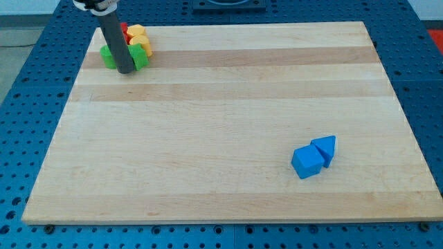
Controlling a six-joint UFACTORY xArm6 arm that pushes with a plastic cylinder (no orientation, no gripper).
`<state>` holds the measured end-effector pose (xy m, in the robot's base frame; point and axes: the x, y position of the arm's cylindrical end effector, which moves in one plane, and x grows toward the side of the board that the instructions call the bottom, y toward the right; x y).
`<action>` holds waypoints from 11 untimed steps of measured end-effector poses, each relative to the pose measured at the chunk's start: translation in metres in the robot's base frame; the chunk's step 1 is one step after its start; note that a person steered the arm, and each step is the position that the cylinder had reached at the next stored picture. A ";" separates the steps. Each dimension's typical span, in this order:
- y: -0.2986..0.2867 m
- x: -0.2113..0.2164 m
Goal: Point your arm below the blue triangle
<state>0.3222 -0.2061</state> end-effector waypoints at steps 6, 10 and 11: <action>0.181 0.291; 0.356 0.248; 0.355 0.220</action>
